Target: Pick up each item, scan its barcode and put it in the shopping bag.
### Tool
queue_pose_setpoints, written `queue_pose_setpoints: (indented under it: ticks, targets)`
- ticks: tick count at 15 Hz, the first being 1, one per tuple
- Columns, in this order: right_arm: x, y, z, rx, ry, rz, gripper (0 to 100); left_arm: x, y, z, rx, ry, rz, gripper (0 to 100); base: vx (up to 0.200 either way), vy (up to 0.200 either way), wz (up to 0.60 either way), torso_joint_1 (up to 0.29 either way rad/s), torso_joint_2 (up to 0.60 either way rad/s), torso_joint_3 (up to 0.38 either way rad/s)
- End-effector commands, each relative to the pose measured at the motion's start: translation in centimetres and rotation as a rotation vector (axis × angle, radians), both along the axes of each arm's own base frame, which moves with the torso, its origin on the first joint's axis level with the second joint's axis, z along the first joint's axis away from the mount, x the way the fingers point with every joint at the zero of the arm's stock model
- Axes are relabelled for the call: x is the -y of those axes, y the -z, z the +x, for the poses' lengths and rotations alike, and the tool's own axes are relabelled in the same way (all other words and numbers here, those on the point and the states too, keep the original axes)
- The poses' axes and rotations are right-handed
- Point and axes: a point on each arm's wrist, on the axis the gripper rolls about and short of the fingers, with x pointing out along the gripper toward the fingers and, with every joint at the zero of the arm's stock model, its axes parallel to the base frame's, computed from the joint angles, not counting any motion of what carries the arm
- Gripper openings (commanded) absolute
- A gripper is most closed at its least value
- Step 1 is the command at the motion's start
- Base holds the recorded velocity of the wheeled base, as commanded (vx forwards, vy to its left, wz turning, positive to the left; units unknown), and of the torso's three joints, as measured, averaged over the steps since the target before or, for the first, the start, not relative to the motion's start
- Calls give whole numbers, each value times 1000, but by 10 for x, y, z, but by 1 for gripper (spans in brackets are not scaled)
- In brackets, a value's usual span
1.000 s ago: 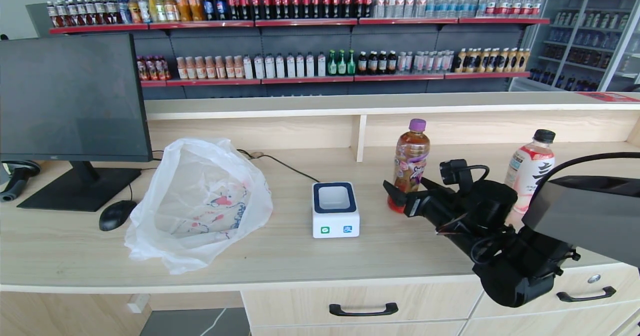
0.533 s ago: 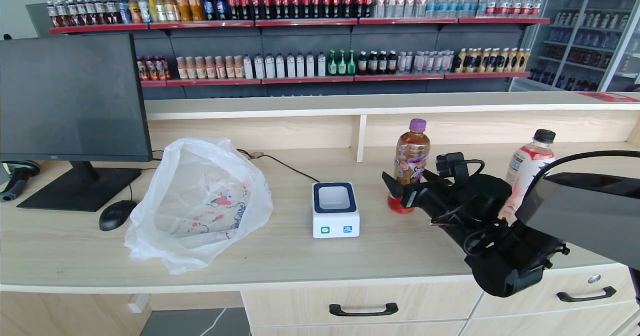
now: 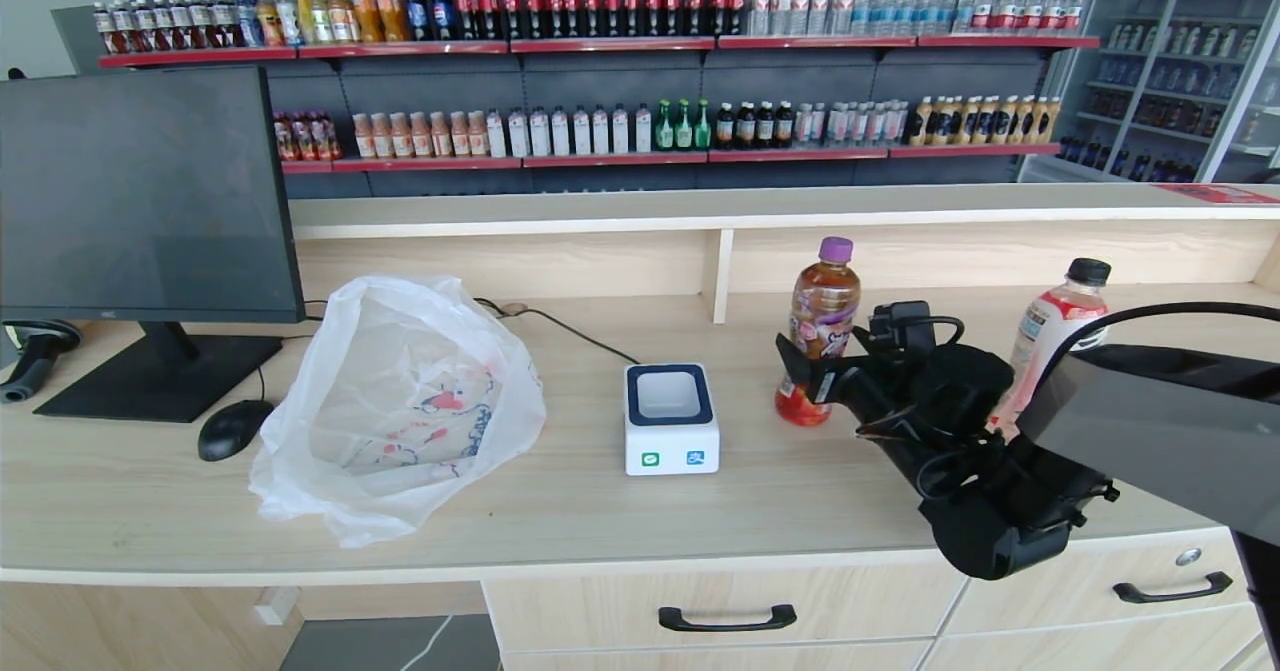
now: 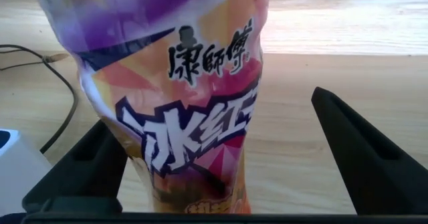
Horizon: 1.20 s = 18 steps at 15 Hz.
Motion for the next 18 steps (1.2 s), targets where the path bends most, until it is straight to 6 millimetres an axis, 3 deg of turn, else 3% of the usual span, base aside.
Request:
queue_pose_setpoints:
  ticks: [1, 13, 14, 18]
  targets:
    - [-2, 0, 3, 10, 3, 1, 100, 0, 0, 0, 1, -1, 0, 100, 0, 0, 0, 0, 0, 0]
    - [-5, 3, -1, -7, 7, 1, 100, 0, 0, 0, 1, -1, 0, 100, 0, 0, 0, 0, 0, 0]
    - [-5, 2, -2, -7, 6, 1, 0, 0, 0, 0, 1, -1, 0, 100, 0, 0, 0, 0, 0, 0]
    - [-4, -3, -1, 9, 7, 15, 0, 0, 0, 0, 1, -1, 0, 100, 0, 0, 0, 0, 0, 0]
